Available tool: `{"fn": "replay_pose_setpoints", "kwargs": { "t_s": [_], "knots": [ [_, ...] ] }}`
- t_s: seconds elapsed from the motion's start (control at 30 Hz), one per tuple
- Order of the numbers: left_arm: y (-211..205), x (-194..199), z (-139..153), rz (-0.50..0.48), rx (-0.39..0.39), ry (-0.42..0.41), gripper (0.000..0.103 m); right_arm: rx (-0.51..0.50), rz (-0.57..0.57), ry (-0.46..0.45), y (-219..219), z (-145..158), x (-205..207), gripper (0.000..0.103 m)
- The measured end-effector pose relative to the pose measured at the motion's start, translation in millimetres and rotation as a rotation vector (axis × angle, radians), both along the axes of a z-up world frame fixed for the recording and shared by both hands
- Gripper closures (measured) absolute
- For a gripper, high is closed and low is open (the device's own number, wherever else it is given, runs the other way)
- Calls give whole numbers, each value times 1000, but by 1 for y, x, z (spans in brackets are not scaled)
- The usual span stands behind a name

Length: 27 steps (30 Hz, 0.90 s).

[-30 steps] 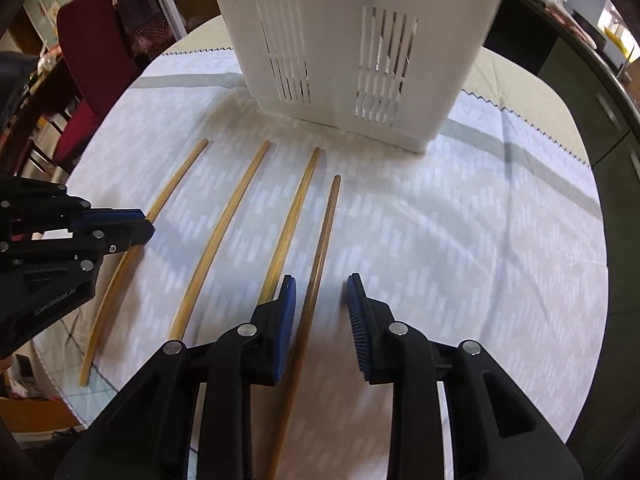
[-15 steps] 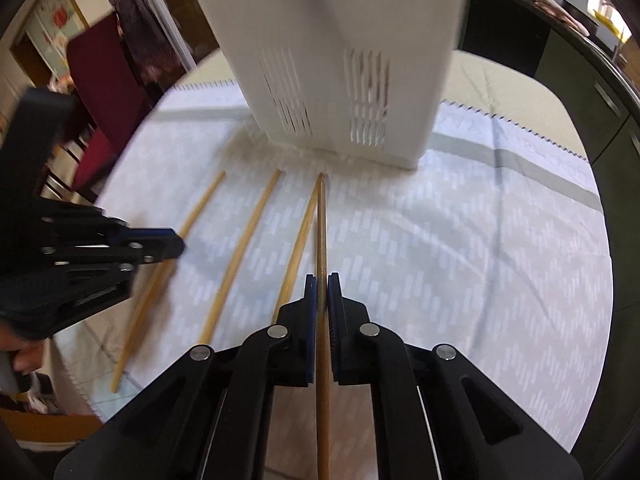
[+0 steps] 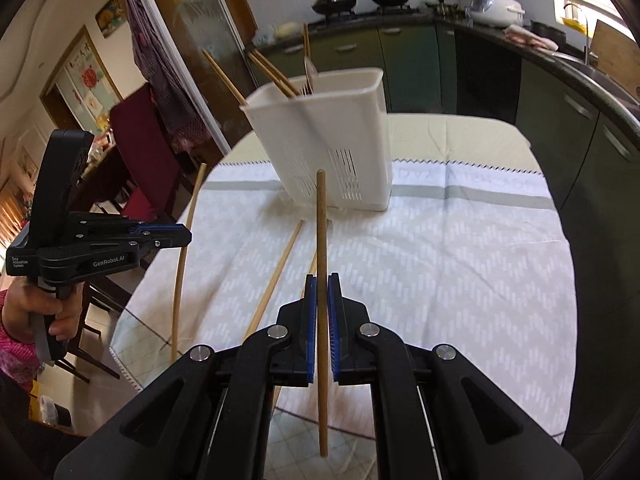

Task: Organize utensils
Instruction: 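Lift both chopsticks upright and lower them into the white caddy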

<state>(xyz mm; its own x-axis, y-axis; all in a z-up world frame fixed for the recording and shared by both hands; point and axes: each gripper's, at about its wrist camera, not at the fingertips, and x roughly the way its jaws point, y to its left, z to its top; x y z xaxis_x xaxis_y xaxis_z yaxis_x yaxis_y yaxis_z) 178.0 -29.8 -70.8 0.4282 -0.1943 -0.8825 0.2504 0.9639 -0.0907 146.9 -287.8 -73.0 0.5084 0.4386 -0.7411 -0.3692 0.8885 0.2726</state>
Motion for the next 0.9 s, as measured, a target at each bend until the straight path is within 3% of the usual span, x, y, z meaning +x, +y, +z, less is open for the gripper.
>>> {"fn": "replay_pose_setpoints", "kwargs": {
  "t_s": [0.47, 0.9],
  "knots": [
    [-2, -43, 56, -29, -42, -153, 97, 61, 0, -123, -13, 46, -30, 97],
    [-10, -17, 114, -37, -98, -235, 97, 84, 7, -232, -13, 113, -14, 97]
  ]
}}
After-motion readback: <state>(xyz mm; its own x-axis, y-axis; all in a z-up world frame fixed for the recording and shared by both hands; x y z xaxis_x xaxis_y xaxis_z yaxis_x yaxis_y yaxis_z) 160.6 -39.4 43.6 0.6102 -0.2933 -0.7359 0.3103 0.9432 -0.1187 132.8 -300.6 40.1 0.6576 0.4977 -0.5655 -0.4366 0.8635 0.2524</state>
